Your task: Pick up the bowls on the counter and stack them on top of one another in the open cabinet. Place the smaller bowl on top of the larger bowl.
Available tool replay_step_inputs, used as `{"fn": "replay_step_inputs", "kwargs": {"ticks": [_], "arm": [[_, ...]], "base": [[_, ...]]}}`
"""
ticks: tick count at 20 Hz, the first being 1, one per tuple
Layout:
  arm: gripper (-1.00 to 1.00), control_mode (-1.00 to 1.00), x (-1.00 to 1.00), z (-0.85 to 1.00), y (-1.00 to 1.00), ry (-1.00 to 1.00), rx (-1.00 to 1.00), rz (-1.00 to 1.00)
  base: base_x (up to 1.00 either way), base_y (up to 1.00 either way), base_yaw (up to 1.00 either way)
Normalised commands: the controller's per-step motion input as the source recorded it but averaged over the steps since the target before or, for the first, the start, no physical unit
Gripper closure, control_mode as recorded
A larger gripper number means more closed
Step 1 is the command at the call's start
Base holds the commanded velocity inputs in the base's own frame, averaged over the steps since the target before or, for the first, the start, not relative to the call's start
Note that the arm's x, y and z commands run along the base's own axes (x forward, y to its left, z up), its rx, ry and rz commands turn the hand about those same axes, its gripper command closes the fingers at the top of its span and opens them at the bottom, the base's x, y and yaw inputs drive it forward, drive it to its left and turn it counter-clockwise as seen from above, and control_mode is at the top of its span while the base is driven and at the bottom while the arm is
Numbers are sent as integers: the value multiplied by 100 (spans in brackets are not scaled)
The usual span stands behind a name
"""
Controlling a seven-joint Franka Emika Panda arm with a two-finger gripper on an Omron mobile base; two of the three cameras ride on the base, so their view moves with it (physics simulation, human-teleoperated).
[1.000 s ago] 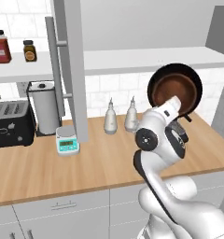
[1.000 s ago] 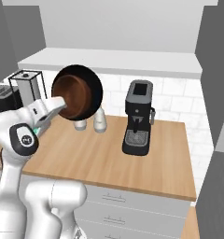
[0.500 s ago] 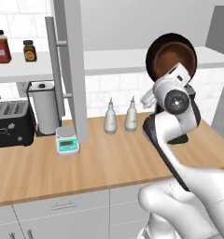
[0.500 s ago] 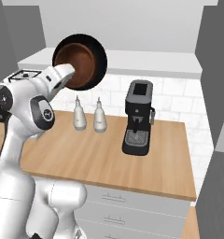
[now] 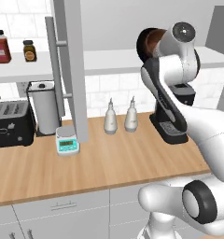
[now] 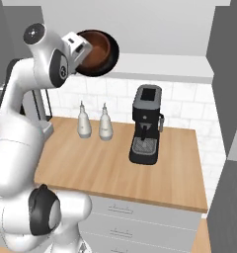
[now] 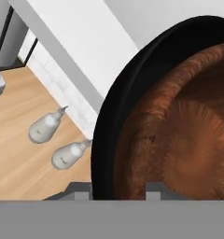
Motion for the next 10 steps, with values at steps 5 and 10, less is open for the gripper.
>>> {"fn": "replay_step_inputs", "kwargs": {"ticks": [5, 10], "arm": [[100, -100, 30, -21, 0, 0, -8, 0], [100, -100, 54, -38, 0, 0, -13, 0]], "base": [[0, 0, 0], [0, 0, 0]]}}
